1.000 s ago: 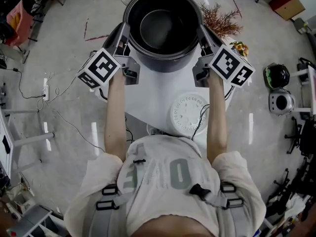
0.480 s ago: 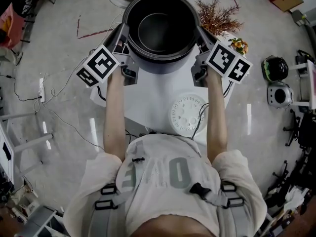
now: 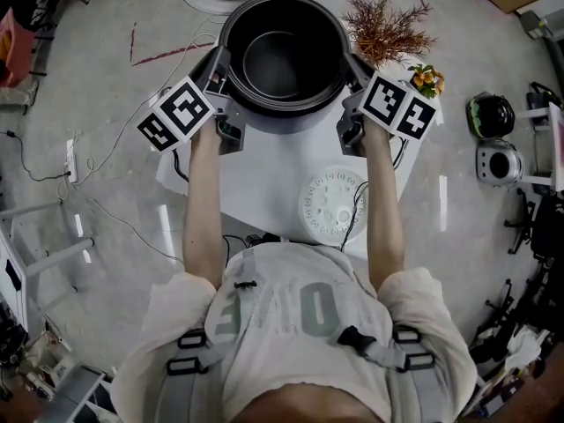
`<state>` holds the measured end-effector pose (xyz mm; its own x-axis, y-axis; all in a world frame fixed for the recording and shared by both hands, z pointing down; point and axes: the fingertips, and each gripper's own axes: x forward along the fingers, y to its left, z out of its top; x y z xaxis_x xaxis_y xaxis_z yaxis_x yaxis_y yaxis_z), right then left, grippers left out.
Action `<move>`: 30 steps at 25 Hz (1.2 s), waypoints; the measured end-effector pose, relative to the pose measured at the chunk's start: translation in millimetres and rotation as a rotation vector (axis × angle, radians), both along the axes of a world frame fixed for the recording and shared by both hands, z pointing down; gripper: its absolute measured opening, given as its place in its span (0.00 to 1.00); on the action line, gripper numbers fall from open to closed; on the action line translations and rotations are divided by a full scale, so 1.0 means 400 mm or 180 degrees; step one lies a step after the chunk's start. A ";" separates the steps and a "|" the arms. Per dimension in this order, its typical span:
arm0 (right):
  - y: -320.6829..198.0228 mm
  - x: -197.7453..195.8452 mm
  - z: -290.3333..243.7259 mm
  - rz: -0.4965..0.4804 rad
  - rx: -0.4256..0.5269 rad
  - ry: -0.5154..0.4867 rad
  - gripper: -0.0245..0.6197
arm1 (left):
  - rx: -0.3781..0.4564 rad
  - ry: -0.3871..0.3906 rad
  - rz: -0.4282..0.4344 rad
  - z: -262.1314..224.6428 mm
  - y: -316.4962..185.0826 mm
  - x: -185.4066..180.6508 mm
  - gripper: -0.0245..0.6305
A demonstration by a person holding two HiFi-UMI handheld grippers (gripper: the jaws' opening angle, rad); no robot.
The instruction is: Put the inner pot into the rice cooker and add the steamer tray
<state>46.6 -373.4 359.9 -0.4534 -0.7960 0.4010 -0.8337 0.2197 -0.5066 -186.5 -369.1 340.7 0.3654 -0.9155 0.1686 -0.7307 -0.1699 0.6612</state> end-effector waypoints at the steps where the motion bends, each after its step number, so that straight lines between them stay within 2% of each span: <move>1: 0.000 -0.001 0.010 -0.0002 -0.0023 0.0017 0.14 | -0.0038 -0.0033 -0.0006 0.012 0.000 -0.001 0.10; 12: -0.016 -0.008 0.079 -0.0079 -0.0109 0.0296 0.15 | -0.0278 -0.0211 -0.0055 0.099 -0.011 -0.006 0.10; 17: -0.026 -0.002 0.078 -0.0066 0.0002 0.0654 0.16 | -0.0311 -0.0380 -0.0087 0.096 -0.014 0.000 0.11; 19: -0.027 -0.005 0.071 -0.0076 0.0107 0.0787 0.20 | -0.0288 -0.0480 -0.0104 0.096 -0.013 0.001 0.11; 21: -0.028 -0.014 0.062 -0.0126 0.0170 0.0782 0.25 | -0.0232 -0.0520 -0.0123 0.094 -0.013 -0.002 0.12; 24: -0.026 -0.018 0.056 -0.0165 0.0190 0.0749 0.27 | -0.0149 -0.0426 -0.0138 0.082 -0.014 -0.006 0.24; 30: -0.022 -0.015 0.055 -0.0172 0.0208 0.0722 0.27 | -0.0111 -0.0437 -0.0176 0.068 -0.020 -0.013 0.26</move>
